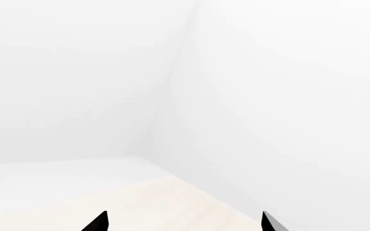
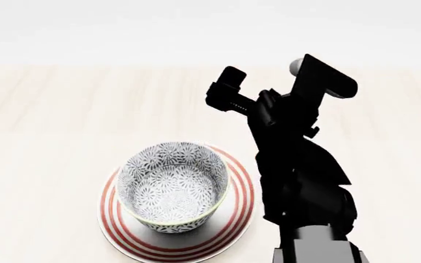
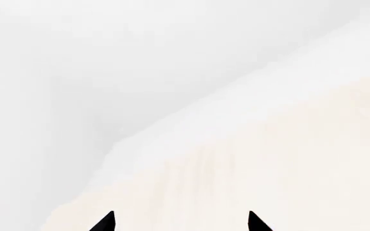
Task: Put the bowl on the plate.
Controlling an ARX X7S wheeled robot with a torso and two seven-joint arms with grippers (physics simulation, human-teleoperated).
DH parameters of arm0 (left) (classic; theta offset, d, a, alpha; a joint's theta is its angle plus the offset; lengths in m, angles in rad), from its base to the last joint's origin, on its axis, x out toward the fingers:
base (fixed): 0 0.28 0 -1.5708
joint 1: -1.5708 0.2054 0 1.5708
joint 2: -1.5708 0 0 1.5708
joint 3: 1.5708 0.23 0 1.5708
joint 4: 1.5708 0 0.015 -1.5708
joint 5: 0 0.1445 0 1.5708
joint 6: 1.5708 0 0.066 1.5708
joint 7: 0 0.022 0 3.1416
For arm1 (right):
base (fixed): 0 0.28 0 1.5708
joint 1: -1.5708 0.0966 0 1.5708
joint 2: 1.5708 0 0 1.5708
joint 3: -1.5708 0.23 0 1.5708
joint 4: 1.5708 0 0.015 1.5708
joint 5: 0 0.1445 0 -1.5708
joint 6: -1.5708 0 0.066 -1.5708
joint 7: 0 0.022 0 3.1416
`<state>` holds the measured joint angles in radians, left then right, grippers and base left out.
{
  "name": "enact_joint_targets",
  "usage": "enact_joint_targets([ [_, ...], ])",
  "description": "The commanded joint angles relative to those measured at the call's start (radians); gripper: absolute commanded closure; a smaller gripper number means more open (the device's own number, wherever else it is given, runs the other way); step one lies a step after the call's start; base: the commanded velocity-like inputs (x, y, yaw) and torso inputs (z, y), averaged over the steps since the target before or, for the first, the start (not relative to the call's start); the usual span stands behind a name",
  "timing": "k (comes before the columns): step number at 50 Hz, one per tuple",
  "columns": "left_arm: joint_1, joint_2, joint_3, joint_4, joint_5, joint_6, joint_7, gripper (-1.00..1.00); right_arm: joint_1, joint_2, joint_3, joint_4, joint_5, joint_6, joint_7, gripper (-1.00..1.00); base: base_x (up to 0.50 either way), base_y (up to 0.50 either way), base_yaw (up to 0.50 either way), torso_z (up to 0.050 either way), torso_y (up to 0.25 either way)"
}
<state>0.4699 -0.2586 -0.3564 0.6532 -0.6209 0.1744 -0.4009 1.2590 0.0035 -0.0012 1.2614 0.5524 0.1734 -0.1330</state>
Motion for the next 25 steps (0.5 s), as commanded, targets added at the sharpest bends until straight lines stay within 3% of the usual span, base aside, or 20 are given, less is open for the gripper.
enact_joint_targets([
  [1,-0.001,-0.003,0.007,0.004,0.003,0.001,-0.002,-1.0,-0.174,0.039,-0.063,-0.44,0.086,-0.073,0.176,-1.0,0.0,0.0,0.0,0.0,0.0],
  [8,-0.002,-0.004,0.019,0.009,0.011,0.004,0.004,-1.0,-0.445,0.154,-0.154,-1.059,-0.024,-0.028,0.368,-1.0,0.0,0.0,0.0,0.0,0.0],
  [15,0.004,-0.004,0.038,0.032,0.046,0.016,0.017,-1.0,-0.594,0.295,-0.139,-1.482,-0.004,0.106,0.479,-1.0,0.0,0.0,0.0,0.0,0.0],
  [25,0.004,-0.008,0.091,0.072,0.184,0.027,0.038,-1.0,-0.752,0.449,-0.031,-1.8,0.123,0.241,0.558,-1.0,0.0,0.0,0.0,0.0,0.0],
])
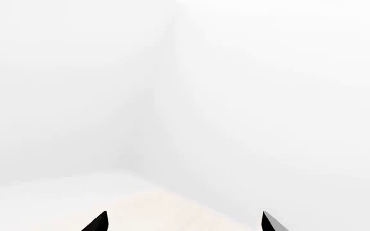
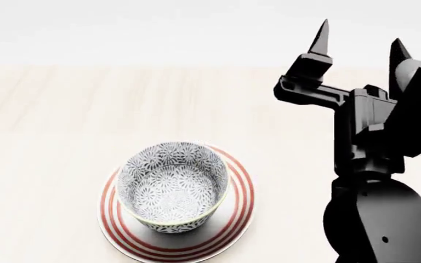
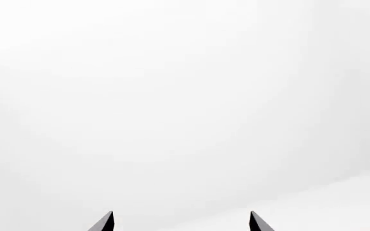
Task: Put the bowl on the plate.
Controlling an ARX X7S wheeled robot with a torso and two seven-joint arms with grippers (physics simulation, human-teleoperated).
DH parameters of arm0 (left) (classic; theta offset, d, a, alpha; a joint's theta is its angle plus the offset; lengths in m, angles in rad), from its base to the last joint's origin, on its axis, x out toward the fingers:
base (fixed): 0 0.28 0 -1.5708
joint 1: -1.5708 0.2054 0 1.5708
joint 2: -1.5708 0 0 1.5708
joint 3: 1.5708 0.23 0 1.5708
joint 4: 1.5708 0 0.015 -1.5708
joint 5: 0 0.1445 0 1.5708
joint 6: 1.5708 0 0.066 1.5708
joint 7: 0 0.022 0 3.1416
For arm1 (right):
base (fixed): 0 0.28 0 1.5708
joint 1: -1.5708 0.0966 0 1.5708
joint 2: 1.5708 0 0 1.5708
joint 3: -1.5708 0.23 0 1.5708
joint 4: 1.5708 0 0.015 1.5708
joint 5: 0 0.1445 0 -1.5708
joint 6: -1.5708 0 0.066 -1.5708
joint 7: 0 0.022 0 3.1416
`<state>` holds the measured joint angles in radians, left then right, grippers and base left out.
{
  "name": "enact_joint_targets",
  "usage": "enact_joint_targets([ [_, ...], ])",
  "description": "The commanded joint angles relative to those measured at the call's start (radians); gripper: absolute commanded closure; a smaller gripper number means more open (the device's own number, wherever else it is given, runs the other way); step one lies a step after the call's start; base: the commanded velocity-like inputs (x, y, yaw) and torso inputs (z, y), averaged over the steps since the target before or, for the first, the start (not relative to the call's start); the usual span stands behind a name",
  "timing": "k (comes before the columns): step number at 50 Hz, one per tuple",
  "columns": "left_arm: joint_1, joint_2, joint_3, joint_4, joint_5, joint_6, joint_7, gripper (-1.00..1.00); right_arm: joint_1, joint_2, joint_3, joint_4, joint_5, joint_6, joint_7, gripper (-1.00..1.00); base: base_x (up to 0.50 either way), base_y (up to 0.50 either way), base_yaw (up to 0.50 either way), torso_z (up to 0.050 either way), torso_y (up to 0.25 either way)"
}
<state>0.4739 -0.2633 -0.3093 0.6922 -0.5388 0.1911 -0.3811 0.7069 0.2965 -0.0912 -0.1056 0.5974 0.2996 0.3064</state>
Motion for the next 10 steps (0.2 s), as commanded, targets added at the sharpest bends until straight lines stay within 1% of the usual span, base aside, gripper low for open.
enact_joint_targets([
  [1,0.0,-0.004,0.049,0.036,0.11,0.011,0.02,-1.0,-0.214,0.164,0.066,-0.448,0.083,0.117,0.121,-1.0,0.0,0.0,0.0,0.0,0.0],
  [4,0.003,-0.003,0.06,0.047,0.137,0.028,0.031,-1.0,-0.273,0.207,0.075,-0.525,0.052,0.129,0.145,-1.0,0.0,0.0,0.0,0.0,0.0],
  [7,0.004,0.001,0.064,0.05,0.159,0.051,0.039,-1.0,-0.316,0.224,0.109,-0.564,0.086,0.13,0.148,-1.0,0.0,0.0,0.0,0.0,0.0],
  [10,0.012,0.005,0.056,0.057,0.126,0.094,0.053,-1.0,-0.36,0.232,0.13,-0.583,0.091,0.114,0.146,-1.0,0.0,0.0,0.0,0.0,0.0],
])
